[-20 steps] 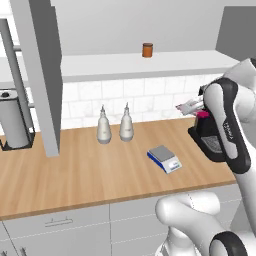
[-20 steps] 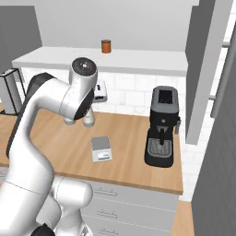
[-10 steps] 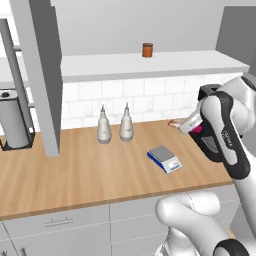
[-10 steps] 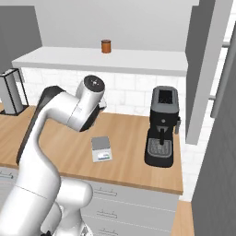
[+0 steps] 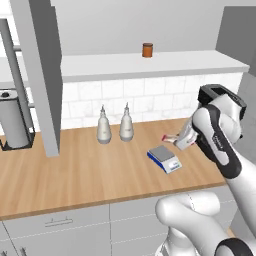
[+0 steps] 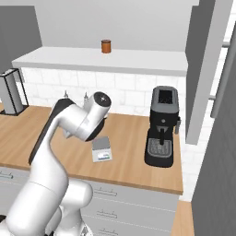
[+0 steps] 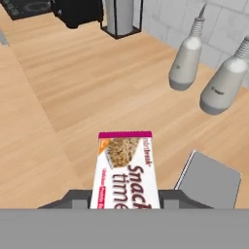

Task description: Pick the bar and place it on the digital scale for weighing, and close the cabinet.

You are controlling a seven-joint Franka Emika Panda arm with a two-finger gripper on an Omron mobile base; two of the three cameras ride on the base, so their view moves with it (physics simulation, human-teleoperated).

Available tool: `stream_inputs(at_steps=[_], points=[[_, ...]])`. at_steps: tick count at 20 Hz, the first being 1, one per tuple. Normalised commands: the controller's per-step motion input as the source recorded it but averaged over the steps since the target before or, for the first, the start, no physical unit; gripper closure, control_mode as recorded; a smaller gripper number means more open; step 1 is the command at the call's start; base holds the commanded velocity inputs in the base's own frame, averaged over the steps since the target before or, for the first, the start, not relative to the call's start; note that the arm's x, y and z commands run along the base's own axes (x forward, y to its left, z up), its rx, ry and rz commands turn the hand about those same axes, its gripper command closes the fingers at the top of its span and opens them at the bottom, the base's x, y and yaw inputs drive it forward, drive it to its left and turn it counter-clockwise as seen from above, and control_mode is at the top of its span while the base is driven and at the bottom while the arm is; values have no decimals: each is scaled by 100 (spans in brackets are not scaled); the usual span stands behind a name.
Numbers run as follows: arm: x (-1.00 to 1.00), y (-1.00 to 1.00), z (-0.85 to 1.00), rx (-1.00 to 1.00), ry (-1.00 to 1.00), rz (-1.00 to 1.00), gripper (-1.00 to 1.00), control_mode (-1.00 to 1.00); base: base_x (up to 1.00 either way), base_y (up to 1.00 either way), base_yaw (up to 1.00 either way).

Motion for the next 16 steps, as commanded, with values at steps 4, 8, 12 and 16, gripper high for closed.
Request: stream_inputs(at_steps=[4, 8, 12, 16], points=[[44, 0, -41, 0, -1, 11, 100, -100, 0, 0, 0], [40, -3, -21, 0, 0, 9, 100, -100, 0, 0, 0], [44, 0, -28, 0, 0, 8, 100, -100, 0, 0, 0], [40, 0, -30, 0, 0, 9, 100, -100, 0, 0, 0]])
